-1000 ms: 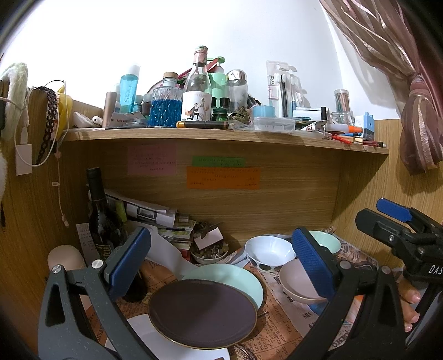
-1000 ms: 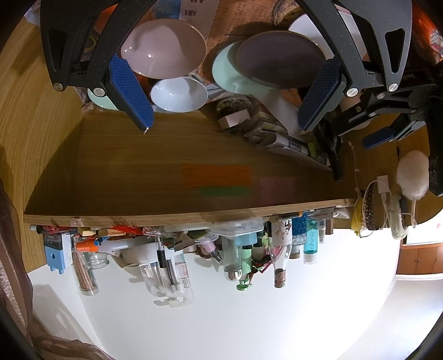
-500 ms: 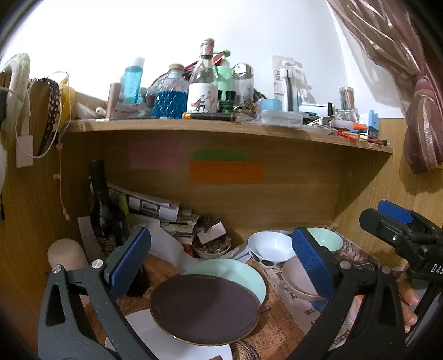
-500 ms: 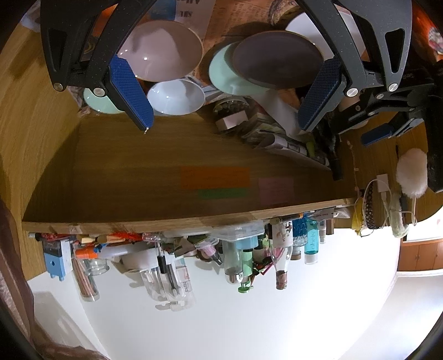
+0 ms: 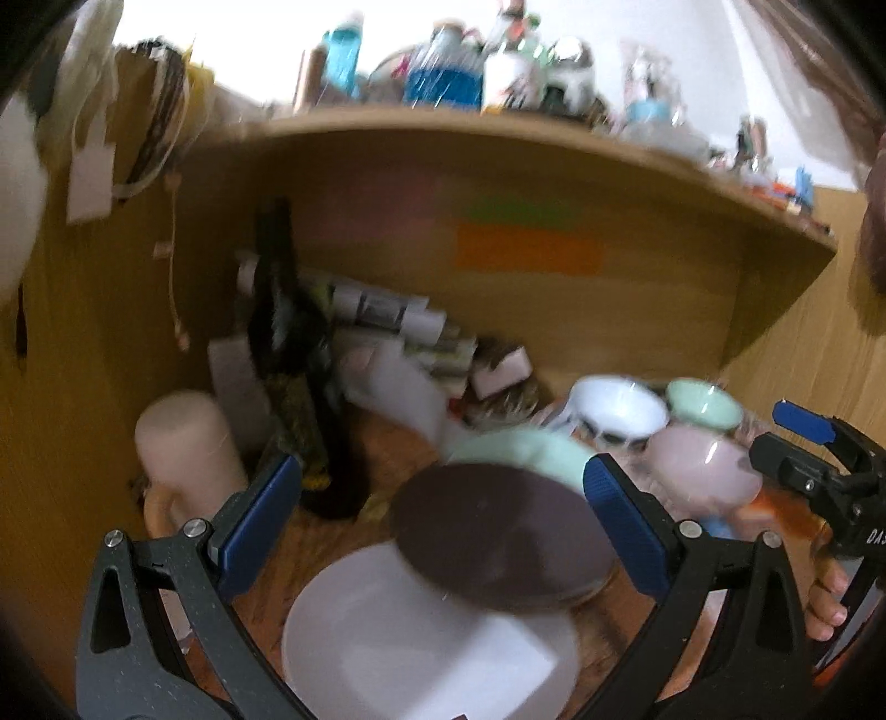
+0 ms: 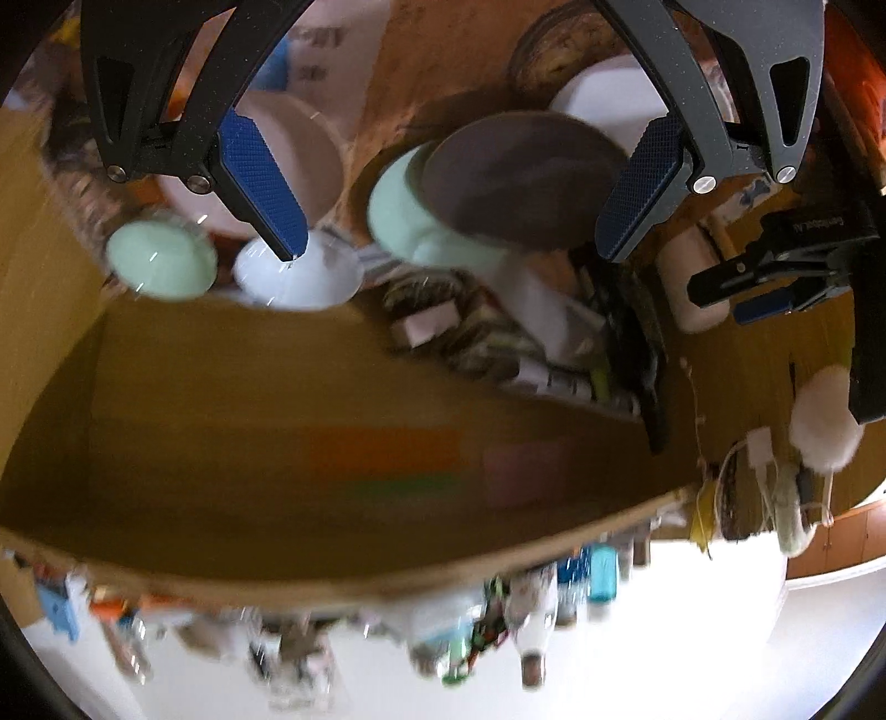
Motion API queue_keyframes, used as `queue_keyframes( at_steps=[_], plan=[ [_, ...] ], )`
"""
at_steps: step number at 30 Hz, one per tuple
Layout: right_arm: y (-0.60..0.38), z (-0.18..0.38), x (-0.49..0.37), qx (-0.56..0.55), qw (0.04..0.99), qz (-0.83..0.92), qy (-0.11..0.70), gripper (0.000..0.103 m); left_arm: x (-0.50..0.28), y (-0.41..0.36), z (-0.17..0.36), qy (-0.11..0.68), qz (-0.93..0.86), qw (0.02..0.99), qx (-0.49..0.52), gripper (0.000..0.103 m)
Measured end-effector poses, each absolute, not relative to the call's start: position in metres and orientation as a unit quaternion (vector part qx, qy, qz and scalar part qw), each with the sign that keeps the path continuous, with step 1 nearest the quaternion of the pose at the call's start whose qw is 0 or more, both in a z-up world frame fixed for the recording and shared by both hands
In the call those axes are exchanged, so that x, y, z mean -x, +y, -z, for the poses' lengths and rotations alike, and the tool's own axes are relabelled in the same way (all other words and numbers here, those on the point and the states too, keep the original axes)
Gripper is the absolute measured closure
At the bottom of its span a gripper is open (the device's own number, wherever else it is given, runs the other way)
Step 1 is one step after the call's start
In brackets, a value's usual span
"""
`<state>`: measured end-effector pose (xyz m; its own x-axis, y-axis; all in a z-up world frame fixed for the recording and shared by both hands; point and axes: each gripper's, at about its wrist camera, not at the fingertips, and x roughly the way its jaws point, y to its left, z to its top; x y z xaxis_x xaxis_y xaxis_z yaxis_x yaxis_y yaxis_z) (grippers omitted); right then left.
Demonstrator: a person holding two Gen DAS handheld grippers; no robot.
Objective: Organize plates and bowls
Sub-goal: 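Lower both tools onto the dark brown plate and close on its rim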
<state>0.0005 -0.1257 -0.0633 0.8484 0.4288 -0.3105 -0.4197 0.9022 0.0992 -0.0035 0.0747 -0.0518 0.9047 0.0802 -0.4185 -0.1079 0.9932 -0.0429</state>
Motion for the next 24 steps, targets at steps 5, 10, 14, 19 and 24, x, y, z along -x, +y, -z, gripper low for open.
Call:
queue_keyframes(
  at_steps=[5, 10, 14, 19, 24],
  plan=[
    [-0.108, 0.089, -0.013, -0.026, 0.946, -0.236, 0.223, 0.005, -0.003, 0.097, 0.082, 0.281, -0.062, 0.957, 0.032, 0.025],
    [-0.100, 0.112, -0.034, -0.048, 0.925, -0.245, 0.287, 0.029, -0.016, 0.111, 0.103, 0.322, -0.050, 0.944, 0.047, 0.037],
    [-0.094, 0.130, -0.052, -0.043, 0.912, -0.238, 0.332, 0.046, -0.036, 0.116, 0.105, 0.341, -0.032, 0.938, 0.063, 0.044],
    [-0.092, 0.140, -0.063, -0.038, 0.910, -0.208, 0.357, 0.052, -0.069, 0.118, 0.110, 0.374, -0.003, 0.926, 0.055, 0.056],
    [-0.092, 0.145, -0.072, -0.045, 0.907, -0.191, 0.372, 0.055, -0.094, 0.123, 0.114, 0.401, 0.010, 0.915, 0.050, 0.067]
  ],
)
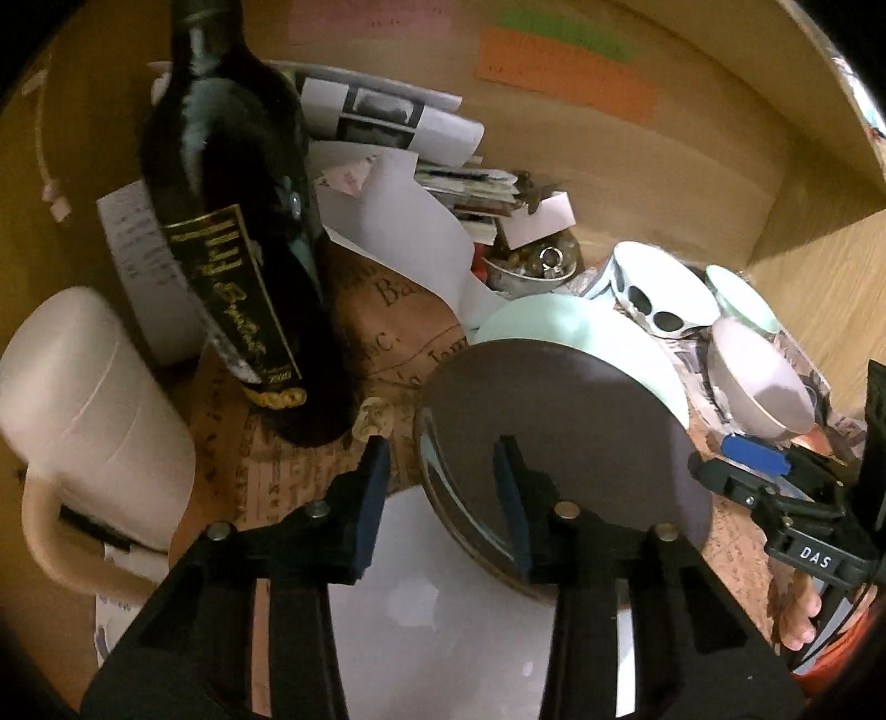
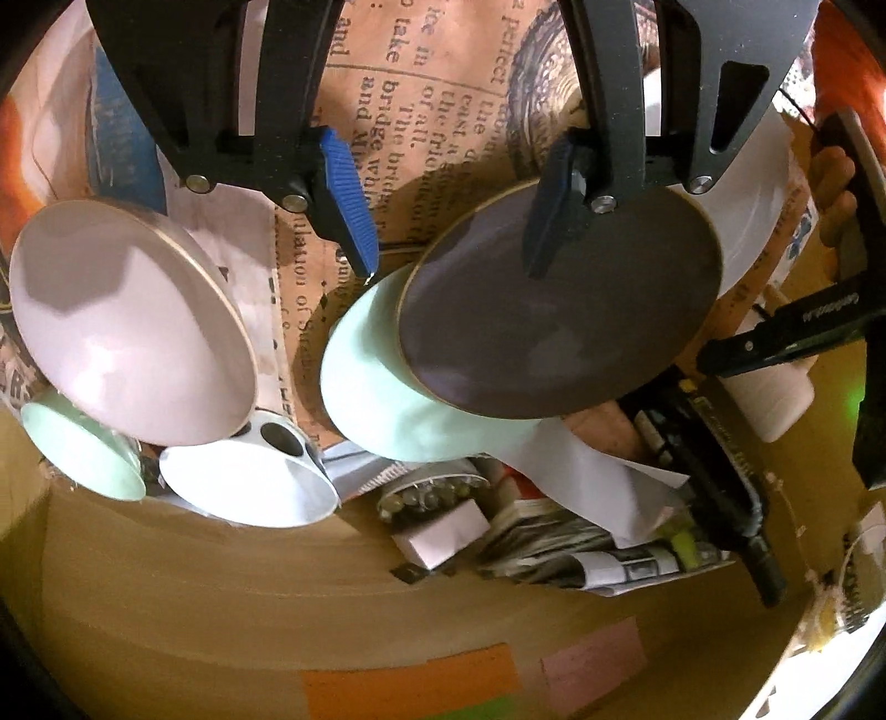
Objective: Organize plates and bowls
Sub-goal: 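Lower both tools onto the dark brown plate and close on its rim, then lift the dark brown plate off the white plate with both tools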
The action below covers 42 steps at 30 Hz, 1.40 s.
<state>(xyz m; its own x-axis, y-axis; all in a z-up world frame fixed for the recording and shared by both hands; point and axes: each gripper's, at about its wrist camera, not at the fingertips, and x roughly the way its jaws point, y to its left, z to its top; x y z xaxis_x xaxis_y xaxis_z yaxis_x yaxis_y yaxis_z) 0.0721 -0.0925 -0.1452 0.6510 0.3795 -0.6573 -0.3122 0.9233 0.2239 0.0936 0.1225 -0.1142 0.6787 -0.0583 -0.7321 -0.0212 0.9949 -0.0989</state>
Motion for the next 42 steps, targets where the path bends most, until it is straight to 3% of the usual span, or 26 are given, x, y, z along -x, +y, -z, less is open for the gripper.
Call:
queue_keyframes(
  at_steps=[2, 8, 17, 42],
  plan=[
    [-0.092, 0.148, -0.077, -0.054, 0.903, -0.191, 0.381, 0.061, -0.101, 0.124, 0.117, 0.409, 0.013, 0.911, 0.047, 0.073],
    [-0.094, 0.156, -0.086, -0.069, 0.896, -0.190, 0.394, 0.064, -0.118, 0.131, 0.125, 0.429, 0.018, 0.902, 0.051, 0.081],
    [-0.089, 0.164, -0.093, -0.078, 0.887, -0.199, 0.409, 0.073, -0.134, 0.132, 0.137, 0.449, 0.019, 0.892, 0.050, 0.082],
    [-0.087, 0.161, -0.090, -0.055, 0.899, -0.181, 0.396, 0.075, -0.136, 0.117, 0.144, 0.459, 0.040, 0.887, 0.034, 0.081]
  ],
)
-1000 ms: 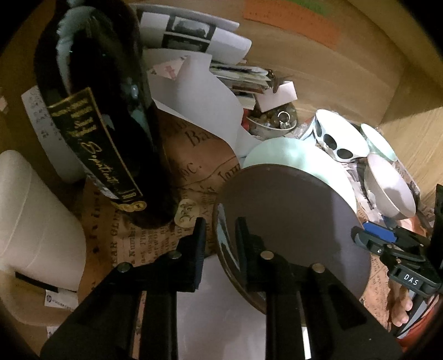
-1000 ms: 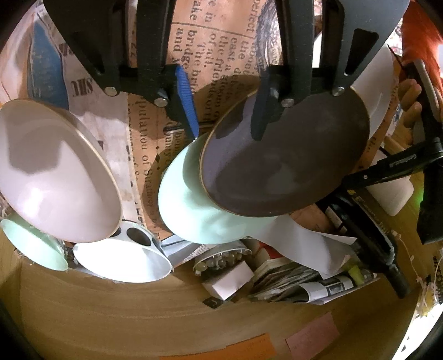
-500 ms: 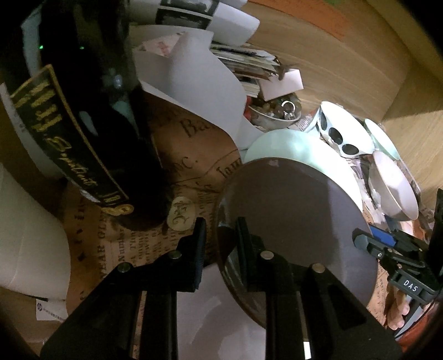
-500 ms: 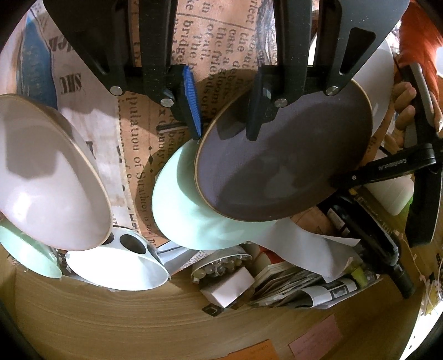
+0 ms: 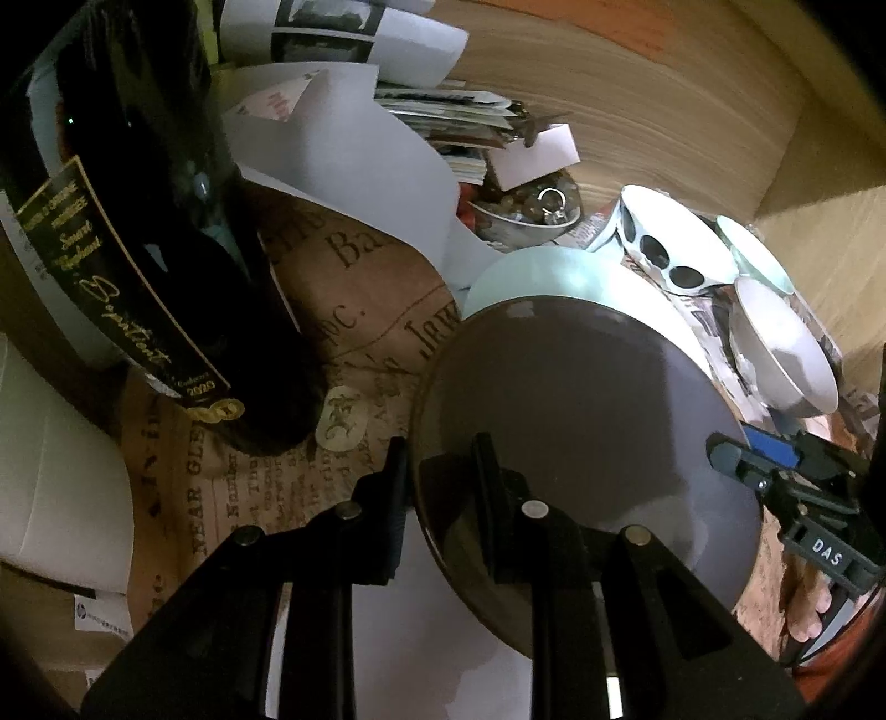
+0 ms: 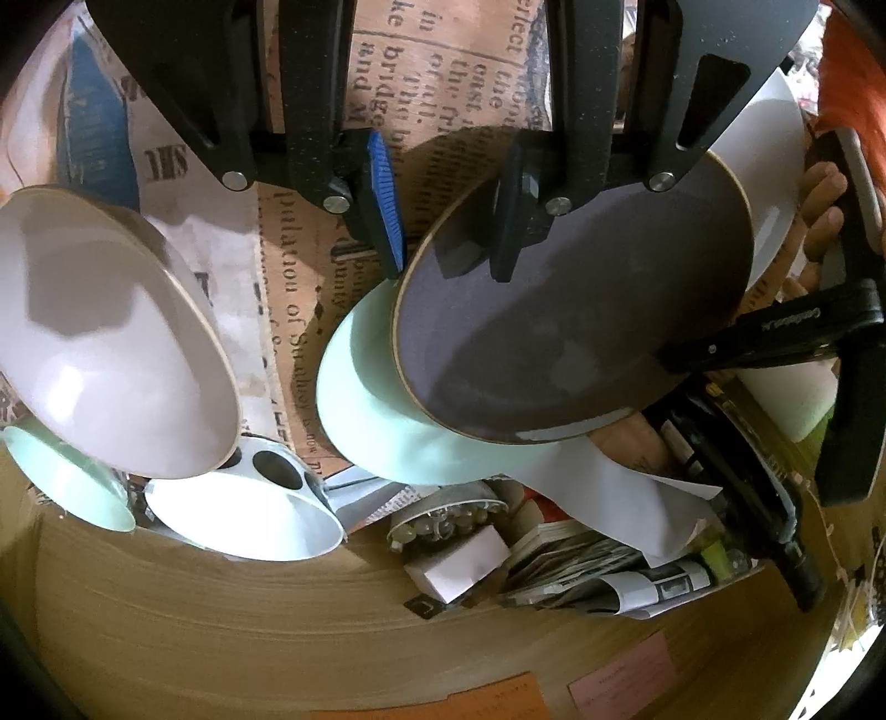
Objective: Organize plates and bowls
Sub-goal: 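Lift the dark brown plate off the white plate with both tools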
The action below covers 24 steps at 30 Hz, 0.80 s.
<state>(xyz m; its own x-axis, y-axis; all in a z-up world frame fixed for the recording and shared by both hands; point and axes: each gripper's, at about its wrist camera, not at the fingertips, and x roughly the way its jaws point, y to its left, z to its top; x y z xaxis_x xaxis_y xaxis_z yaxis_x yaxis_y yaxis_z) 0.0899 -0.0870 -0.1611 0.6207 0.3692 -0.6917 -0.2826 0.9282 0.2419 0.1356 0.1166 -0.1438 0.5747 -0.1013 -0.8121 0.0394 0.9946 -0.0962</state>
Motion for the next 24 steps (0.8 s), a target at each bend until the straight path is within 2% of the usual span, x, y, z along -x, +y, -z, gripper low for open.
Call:
queue_keyframes(
  at_steps=[24],
  plan=[
    [-0.101, 0.143, -0.064, -0.056, 0.907, -0.191, 0.371, 0.075, -0.084, 0.094, 0.127, 0.406, 0.013, 0.913, 0.036, 0.082]
  ],
)
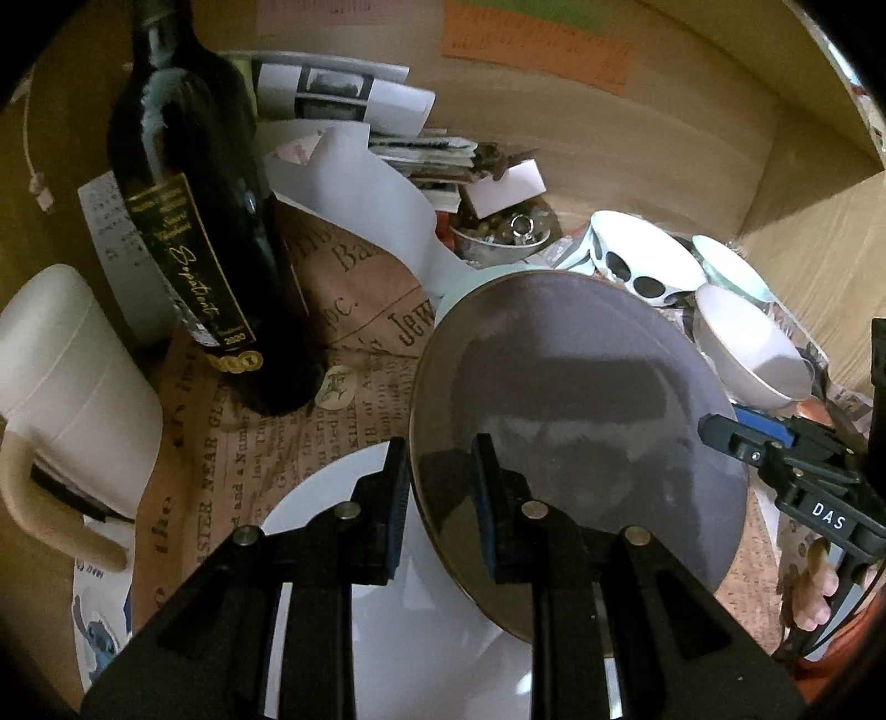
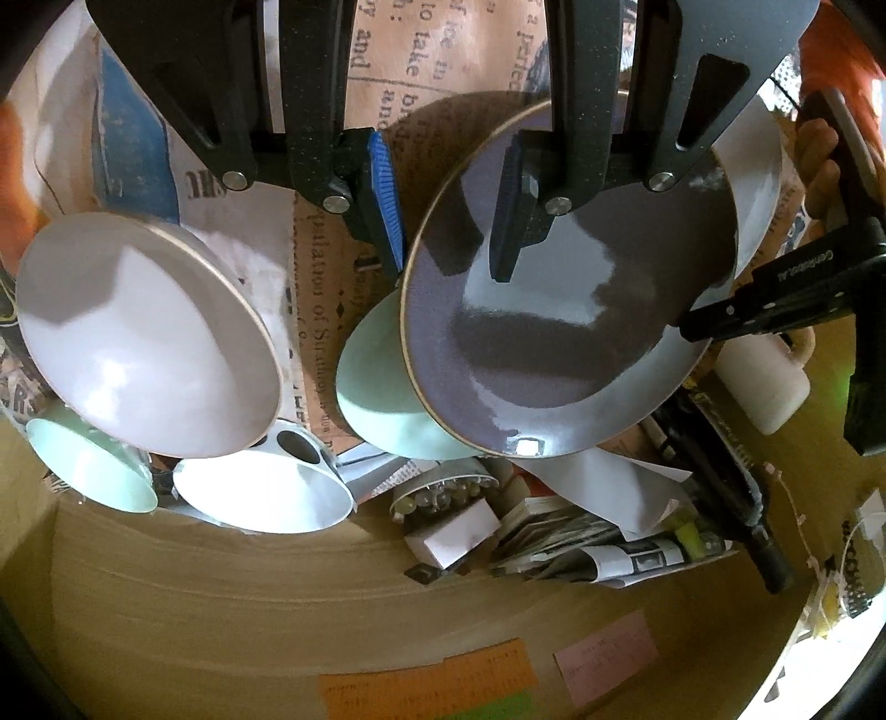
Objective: Organize plates and bowls
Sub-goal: 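Lift the dark brown plate off the white plate with both tools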
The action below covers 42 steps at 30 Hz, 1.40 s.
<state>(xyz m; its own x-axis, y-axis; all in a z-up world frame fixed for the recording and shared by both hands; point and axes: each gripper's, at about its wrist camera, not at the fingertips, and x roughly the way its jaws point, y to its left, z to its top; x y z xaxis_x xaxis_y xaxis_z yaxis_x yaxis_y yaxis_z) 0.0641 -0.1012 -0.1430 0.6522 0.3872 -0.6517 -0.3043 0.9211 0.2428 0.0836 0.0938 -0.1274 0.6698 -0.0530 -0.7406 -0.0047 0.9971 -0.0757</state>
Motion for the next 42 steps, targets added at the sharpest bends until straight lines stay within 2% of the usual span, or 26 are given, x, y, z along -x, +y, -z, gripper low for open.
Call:
queue_keyframes(
  at_steps=[18, 42],
  plan=[
    [-0.126, 0.130, -0.029, -0.056, 0.918, -0.190, 0.342, 0.075, -0.043, 0.065, 0.111, 0.376, 0.017, 0.925, 0.048, 0.082],
    [-0.163, 0.131, 0.007, -0.021, 0.923, -0.168, 0.345, 0.075, -0.013, 0.010, 0.125, 0.376, 0.034, 0.924, 0.064, 0.082]
  ],
)
